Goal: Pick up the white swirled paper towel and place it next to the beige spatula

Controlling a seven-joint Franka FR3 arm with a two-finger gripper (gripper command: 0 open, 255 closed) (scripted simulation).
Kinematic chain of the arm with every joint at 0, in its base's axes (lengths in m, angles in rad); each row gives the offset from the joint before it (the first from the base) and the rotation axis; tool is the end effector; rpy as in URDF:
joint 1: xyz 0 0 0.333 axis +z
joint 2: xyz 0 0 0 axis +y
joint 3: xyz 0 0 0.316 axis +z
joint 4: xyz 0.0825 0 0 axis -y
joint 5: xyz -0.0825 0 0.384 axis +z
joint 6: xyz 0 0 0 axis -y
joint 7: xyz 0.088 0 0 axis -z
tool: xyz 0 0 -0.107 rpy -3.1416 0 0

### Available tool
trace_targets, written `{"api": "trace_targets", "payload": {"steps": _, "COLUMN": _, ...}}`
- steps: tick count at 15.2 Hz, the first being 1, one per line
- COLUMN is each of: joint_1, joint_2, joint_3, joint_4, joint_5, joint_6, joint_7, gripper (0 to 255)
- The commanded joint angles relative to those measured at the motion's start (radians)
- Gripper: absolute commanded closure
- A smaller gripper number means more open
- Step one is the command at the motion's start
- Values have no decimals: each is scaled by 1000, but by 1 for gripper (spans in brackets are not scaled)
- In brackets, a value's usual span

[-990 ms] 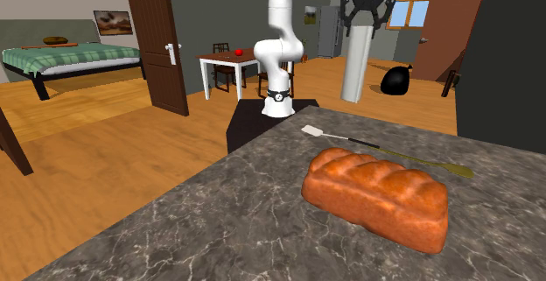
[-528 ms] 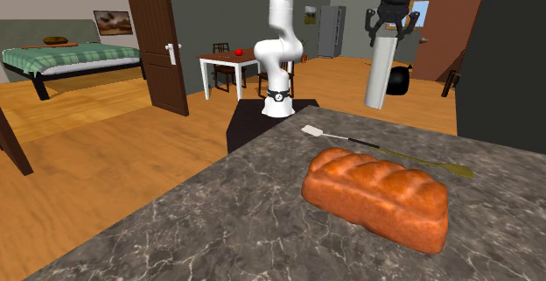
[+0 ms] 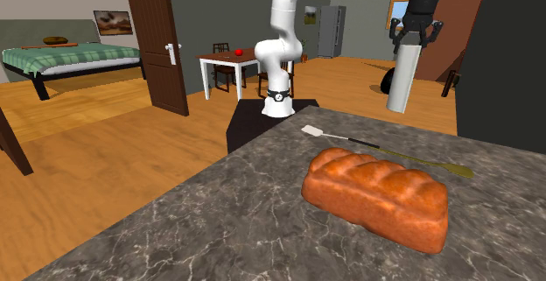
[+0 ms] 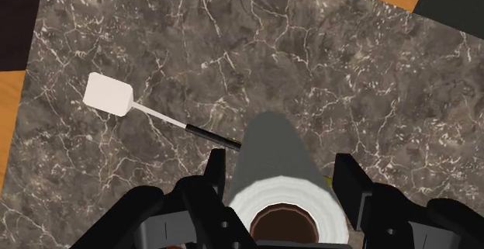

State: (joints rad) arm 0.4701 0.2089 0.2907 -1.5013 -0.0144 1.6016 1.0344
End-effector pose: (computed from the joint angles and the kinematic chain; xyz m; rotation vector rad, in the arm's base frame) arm 0.4554 0.4092 0.5422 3.0589 -0.4239 -0.1511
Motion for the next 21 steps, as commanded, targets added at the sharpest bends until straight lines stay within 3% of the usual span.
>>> {"api": "trace_targets", "payload": {"steps": 1, "joint_1": 32, "joint_2": 45, "joint_3": 16, "joint_4": 25, "joint_5": -12, "joint_6": 19, "joint_7": 49, "gripper": 255}}
{"api": "trace_targets", "payload": {"steps": 11, "joint_1": 214, "joint_2": 311, "joint_3": 60, "joint_4": 305, "joint_5": -89, "joint_6": 1, "joint_7": 249, "gripper": 255}}
{"api": "trace_targets", "payload": {"steps": 21, "joint_1": 201, "joint_2": 308, "joint_3": 56, "joint_4": 164, "joint_5": -89, "joint_6": 138, "joint_7": 248, "gripper": 255}}
